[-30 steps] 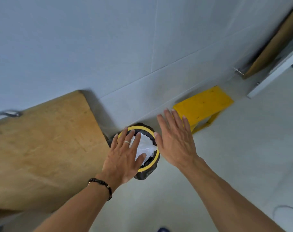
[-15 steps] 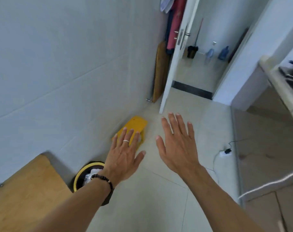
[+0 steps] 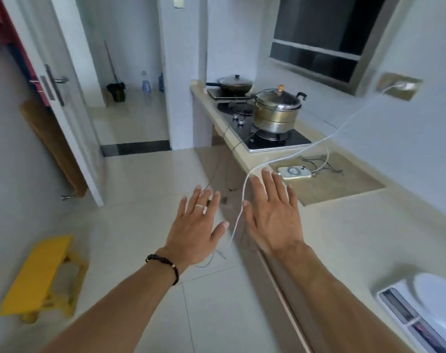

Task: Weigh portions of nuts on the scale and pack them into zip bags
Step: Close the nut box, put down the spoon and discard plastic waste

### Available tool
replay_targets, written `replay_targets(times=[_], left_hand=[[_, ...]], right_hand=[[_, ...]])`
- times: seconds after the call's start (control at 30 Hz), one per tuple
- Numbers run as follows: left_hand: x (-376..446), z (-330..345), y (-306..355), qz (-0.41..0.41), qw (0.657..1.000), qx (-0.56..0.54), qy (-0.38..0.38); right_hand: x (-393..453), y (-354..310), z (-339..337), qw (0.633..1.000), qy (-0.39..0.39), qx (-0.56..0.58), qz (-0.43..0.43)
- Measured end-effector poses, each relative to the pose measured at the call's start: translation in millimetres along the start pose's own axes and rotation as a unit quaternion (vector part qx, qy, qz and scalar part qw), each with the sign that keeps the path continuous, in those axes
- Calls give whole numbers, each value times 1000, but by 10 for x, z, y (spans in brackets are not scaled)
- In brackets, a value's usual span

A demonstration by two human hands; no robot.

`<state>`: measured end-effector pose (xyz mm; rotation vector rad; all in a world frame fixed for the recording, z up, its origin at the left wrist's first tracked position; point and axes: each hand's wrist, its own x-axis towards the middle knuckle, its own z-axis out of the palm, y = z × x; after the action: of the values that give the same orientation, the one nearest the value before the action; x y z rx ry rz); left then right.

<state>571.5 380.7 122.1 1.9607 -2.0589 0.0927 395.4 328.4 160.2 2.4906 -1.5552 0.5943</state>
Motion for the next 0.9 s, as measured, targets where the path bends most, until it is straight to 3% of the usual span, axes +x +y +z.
replay_targets(times=[0.23, 0.47, 0.7, 0.9], left_hand=[[680, 439, 1506, 156, 985, -59, -52], [981, 1123, 2572, 297, 941, -78, -144], [1277, 1978, 3136, 418, 874, -79, -236], [1304, 2454, 3287, 467, 830, -107, -285]], right_hand=[[-606, 1549, -320, 983, -25, -46, 174], [-1328, 2481, -184, 938, -41, -58, 339], [-2004, 2853, 277, 845, -66, -63, 527], [-2314, 2682, 687, 796, -82, -49, 598]])
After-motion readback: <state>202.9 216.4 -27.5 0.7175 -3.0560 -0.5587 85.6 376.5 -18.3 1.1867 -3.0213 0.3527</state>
